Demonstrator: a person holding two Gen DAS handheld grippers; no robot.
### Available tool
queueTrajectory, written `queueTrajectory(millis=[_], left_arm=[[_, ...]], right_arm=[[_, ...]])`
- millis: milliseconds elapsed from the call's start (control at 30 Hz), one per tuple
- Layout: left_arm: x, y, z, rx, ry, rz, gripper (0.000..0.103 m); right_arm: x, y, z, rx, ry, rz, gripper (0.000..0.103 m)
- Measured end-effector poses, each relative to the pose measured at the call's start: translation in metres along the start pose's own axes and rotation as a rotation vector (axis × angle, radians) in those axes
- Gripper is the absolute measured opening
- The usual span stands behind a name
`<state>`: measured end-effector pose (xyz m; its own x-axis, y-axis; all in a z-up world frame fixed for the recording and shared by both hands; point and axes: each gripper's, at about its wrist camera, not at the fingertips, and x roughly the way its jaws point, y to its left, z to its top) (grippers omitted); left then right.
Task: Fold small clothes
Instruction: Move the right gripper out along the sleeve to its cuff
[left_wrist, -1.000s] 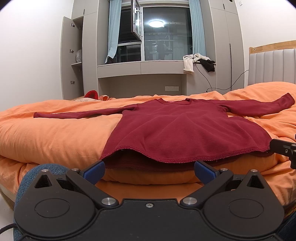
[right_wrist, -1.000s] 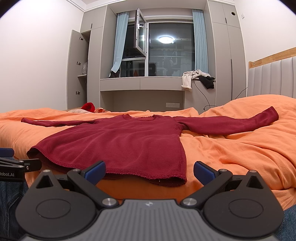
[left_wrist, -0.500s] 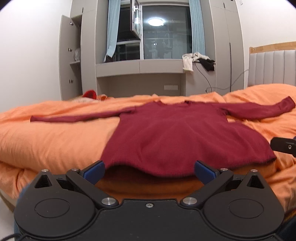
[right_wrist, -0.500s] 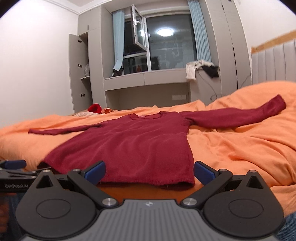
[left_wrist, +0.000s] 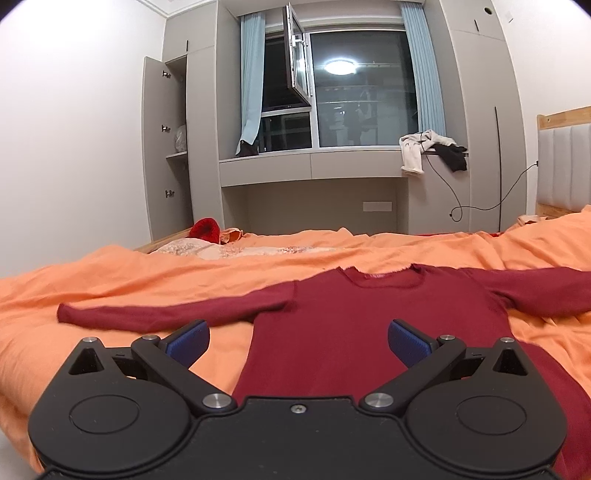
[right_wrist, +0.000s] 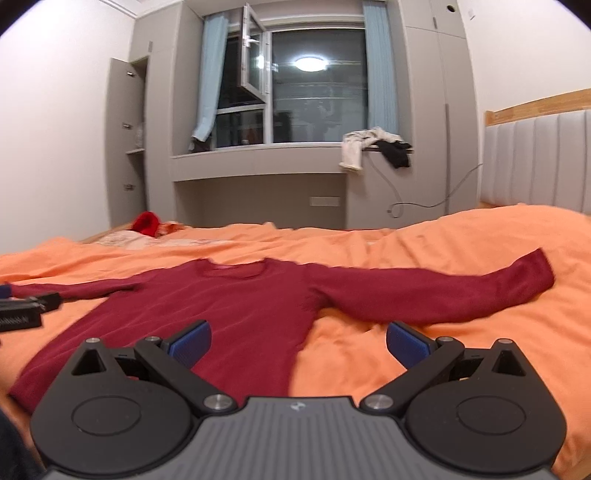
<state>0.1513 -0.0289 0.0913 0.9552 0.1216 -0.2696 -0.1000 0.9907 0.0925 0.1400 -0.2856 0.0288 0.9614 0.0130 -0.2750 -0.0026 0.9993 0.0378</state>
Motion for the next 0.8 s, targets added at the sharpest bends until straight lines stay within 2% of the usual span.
queueTrajectory(millis=[200, 433, 567, 633, 800], left_arm=[[0.035, -0.011, 0.019, 0.038, 0.015, 0.013, 0.103], [0.083, -0.027, 0.026, 0.065, 0.079, -0.03, 0.103], [0.116, -0.039, 0.023, 0.068, 0.138, -0.065, 0.103], [0.129, -0.044, 0.021, 0.078, 0.153, -0.076, 0.103], [0.155, -0.052, 0.01, 0.077, 0.19, -0.109, 0.103]], right_arm=[[0.049, -0.022, 0.017, -0.05, 0.022, -0.078, 0.103], [0.107, -0.05, 0.029, -0.057, 0.061, -0.142, 0.103], [0.13, -0.064, 0.026, -0.052, 0.069, -0.168, 0.103], [0.142, -0.072, 0.022, -0.064, 0.071, -0.215, 0.103], [0.164, -0.092, 0.009, -0.04, 0.091, -0.27, 0.103]])
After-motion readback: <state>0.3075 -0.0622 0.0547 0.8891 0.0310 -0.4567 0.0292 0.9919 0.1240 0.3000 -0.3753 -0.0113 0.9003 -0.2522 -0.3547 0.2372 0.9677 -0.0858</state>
